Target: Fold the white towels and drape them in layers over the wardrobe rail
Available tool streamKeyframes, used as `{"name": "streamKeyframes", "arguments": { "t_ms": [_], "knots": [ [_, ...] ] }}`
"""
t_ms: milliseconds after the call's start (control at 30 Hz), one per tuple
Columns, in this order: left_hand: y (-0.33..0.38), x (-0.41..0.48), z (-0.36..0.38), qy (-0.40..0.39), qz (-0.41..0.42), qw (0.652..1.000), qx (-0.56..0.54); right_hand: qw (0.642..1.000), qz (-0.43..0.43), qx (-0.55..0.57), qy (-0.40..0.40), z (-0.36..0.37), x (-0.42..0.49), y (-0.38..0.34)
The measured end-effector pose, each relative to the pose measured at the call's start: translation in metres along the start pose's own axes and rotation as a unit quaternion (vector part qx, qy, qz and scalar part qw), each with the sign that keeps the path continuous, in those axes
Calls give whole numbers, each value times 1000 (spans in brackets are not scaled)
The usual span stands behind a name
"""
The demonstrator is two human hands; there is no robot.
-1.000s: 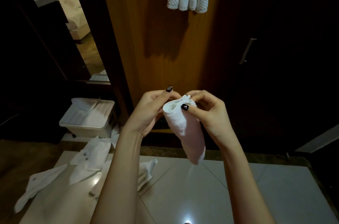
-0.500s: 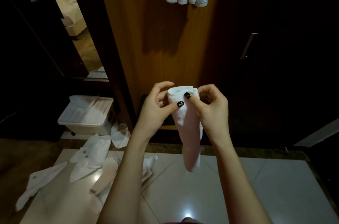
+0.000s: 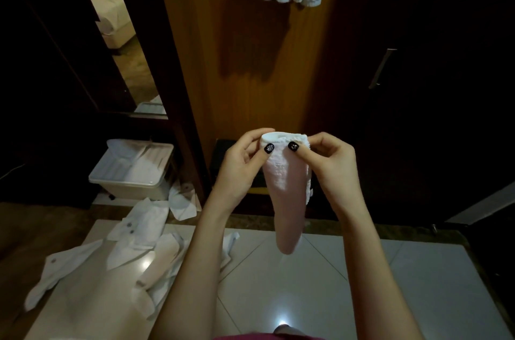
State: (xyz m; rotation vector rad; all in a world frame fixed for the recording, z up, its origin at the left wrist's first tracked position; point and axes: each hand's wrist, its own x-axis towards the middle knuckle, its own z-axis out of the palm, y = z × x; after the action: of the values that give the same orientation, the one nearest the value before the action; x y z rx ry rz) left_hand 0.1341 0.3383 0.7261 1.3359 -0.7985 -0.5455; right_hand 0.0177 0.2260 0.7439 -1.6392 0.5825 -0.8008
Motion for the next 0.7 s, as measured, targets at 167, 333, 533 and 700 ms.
{"name": "streamKeyframes", "arguments": {
  "t_ms": [167, 333, 533, 700],
  "knots": [
    [5, -2, 0, 8, 6, 999, -38, 999, -7, -38, 20, 0, -1, 1],
    [3, 3, -4, 19, 50, 995, 85, 996, -47, -71, 0, 1, -5, 0],
    [5, 1, -3, 14, 38, 999, 29, 999, 14, -30, -37, -8, 1, 2],
    [7, 5, 1, 10, 33, 995, -93, 998, 43, 12, -51, -8, 2, -4]
  ]
}}
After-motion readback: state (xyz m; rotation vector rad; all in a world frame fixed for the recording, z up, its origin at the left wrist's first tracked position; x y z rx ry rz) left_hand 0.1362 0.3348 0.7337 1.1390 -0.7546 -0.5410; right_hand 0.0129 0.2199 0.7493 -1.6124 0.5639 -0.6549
